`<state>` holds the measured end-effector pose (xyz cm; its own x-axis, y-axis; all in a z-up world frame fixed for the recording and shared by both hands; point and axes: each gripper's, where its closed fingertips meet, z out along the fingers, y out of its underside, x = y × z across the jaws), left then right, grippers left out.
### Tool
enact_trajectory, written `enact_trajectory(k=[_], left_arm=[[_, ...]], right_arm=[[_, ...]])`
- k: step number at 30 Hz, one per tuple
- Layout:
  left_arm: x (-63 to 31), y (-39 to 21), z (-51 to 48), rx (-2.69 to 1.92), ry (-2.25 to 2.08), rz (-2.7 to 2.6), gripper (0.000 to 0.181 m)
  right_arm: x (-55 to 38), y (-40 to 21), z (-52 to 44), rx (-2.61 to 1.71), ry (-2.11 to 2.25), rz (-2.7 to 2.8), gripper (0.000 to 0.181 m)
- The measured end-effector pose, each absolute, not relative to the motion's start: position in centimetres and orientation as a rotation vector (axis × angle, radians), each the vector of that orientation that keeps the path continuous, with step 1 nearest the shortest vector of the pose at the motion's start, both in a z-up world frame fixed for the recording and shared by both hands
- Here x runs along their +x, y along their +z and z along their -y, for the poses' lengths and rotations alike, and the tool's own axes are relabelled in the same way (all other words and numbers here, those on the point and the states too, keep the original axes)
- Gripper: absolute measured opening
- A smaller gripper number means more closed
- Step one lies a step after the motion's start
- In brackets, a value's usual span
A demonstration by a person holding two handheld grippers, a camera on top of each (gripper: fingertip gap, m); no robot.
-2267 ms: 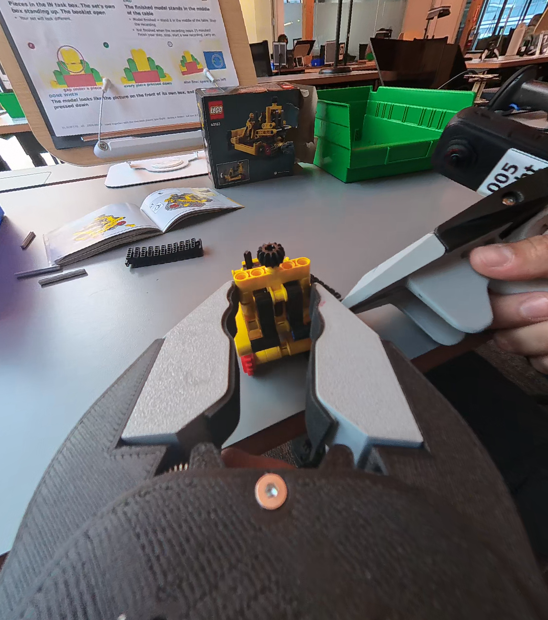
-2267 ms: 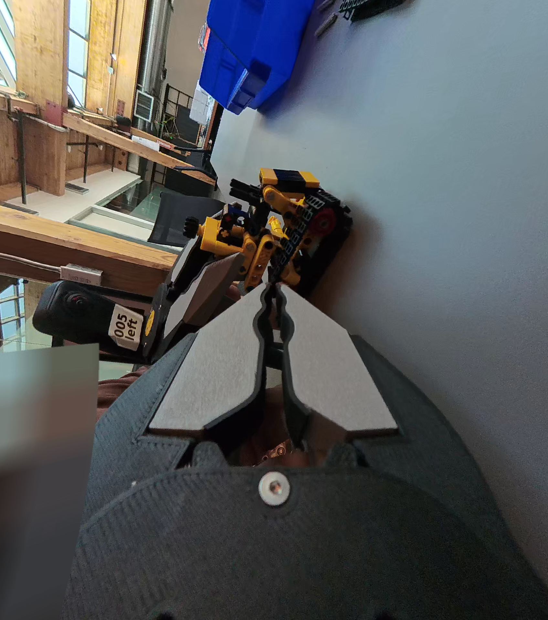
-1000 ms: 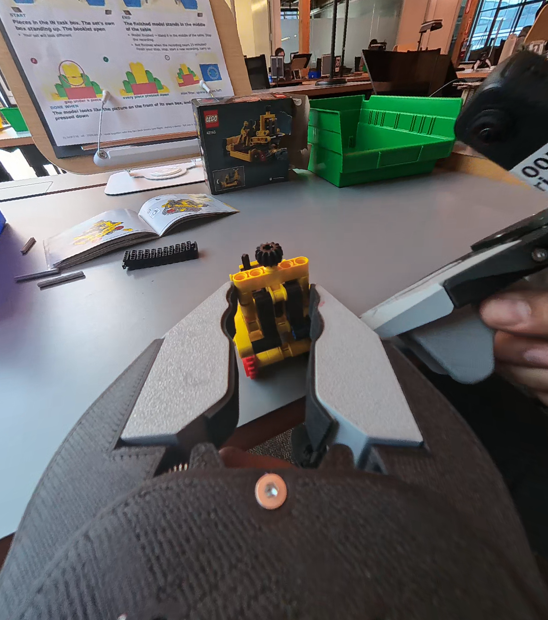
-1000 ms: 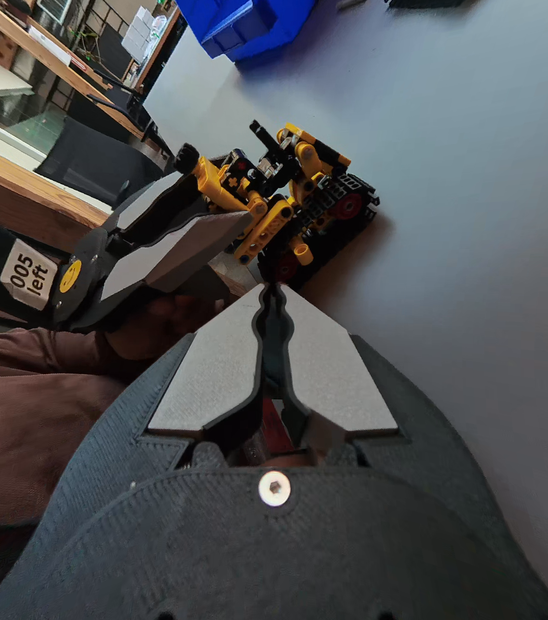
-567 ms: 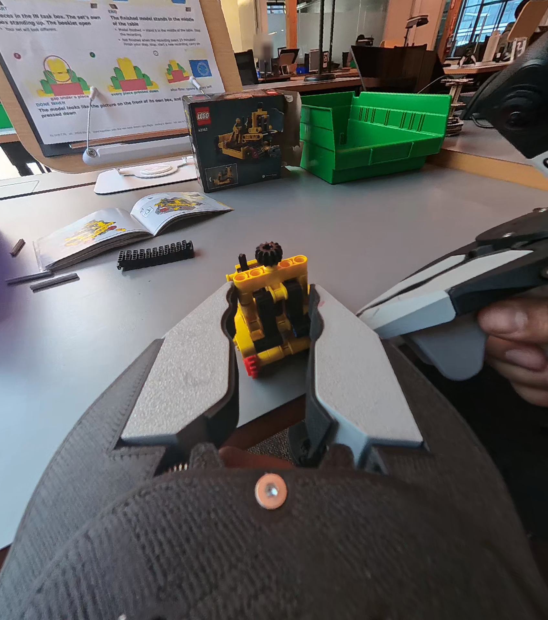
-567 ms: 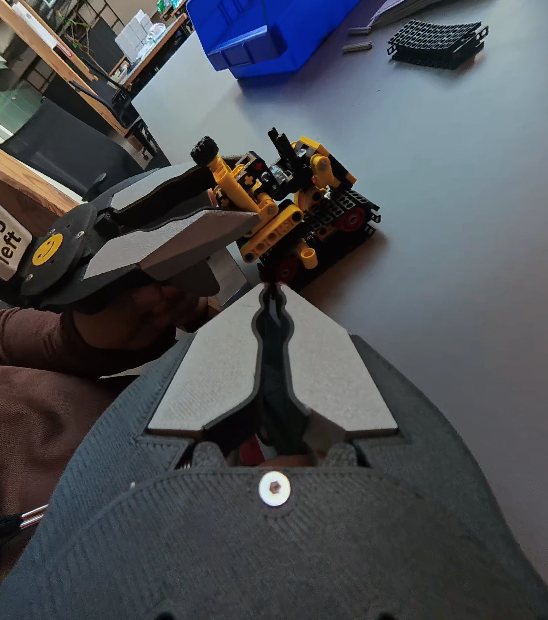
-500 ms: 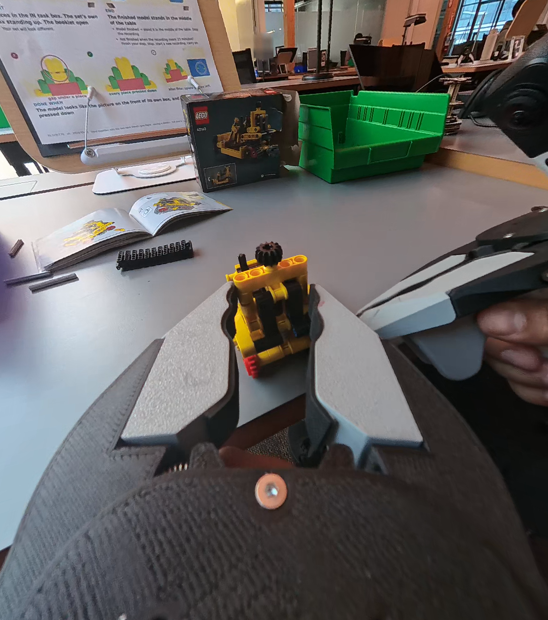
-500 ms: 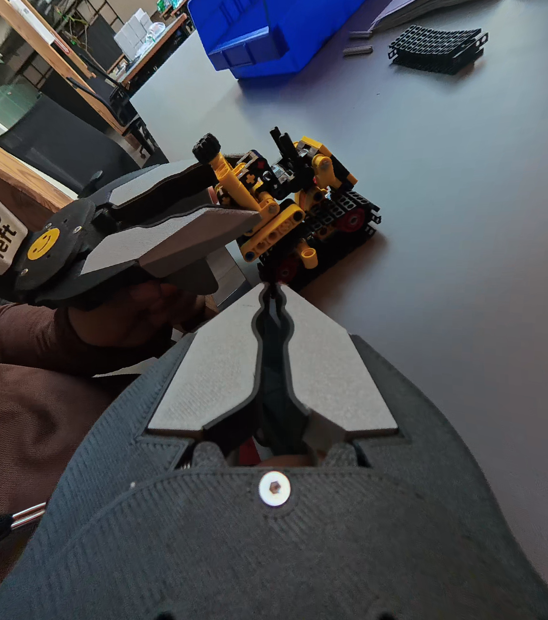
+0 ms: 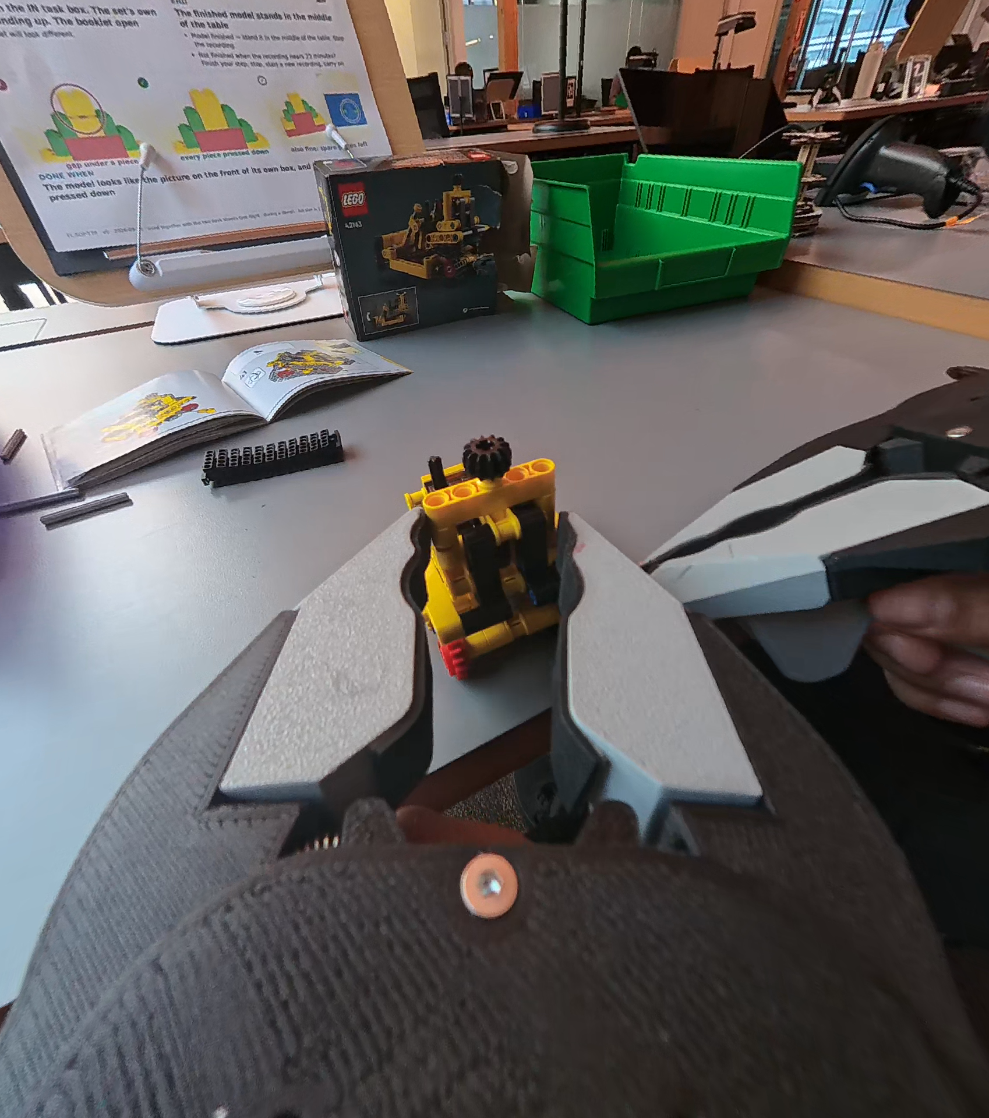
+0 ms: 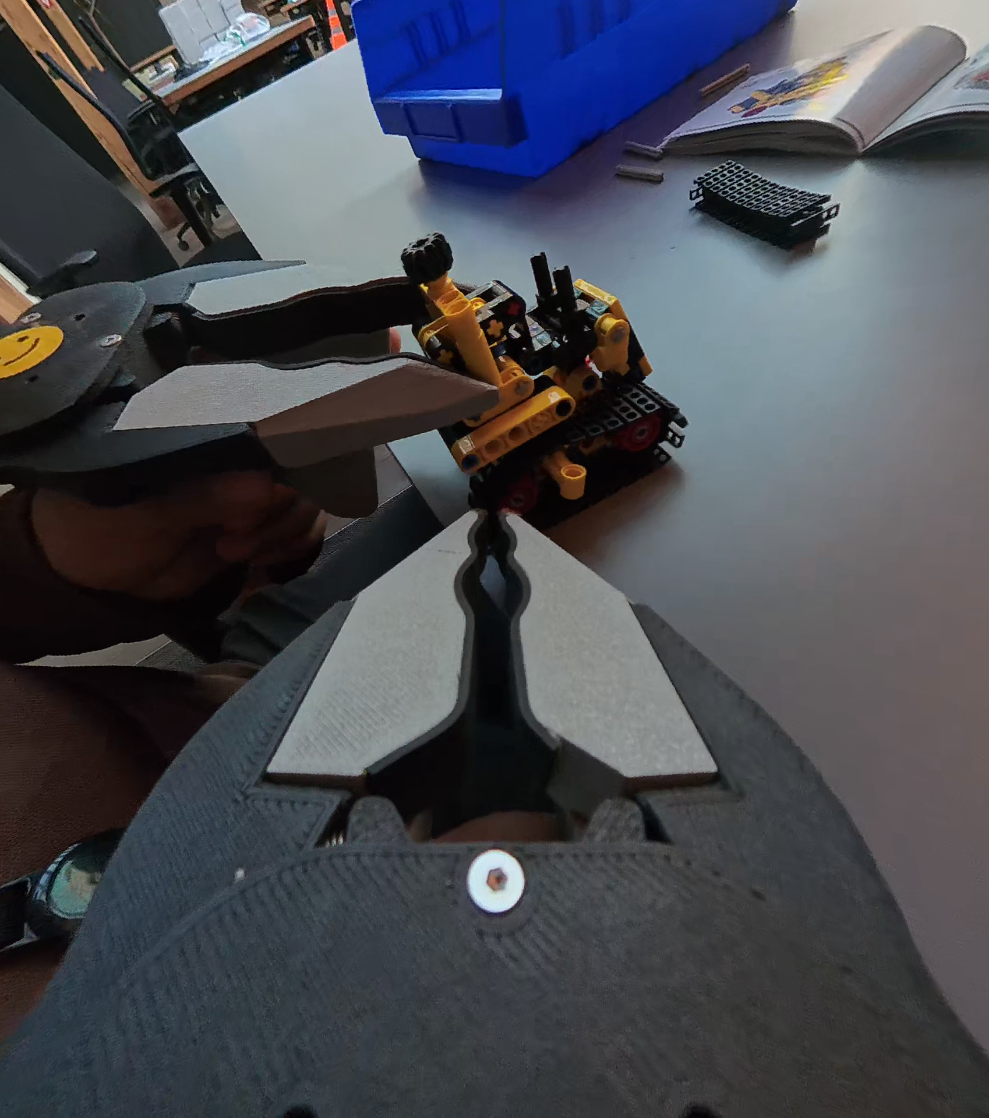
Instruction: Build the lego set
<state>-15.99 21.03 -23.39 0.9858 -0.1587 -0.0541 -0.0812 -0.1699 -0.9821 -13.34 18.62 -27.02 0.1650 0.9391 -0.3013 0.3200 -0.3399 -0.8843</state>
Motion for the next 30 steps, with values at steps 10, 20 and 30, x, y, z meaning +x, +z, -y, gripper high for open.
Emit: enact_trajectory(k=[10, 20, 30], left_arm=[[-16.0, -23.3, -20.8, -1.744, -0.084, -0.178, 0.036], [-16.1, -23.2, -20.7, -1.740, -0.115, -0.182, 0.035], [-18.1, -21.1, -18.0, -1.677, -0.082, -0.243, 0.032]], right_arm=[[-13.2, -27.1, -18.7, -1.685, 1.049, 1.252, 0.000], [-13.3, -26.9, -18.6, -1.677, 1.091, 1.234, 0.000], [-13.3, -26.9, -18.5, -1.664, 1.095, 1.237, 0.000]])
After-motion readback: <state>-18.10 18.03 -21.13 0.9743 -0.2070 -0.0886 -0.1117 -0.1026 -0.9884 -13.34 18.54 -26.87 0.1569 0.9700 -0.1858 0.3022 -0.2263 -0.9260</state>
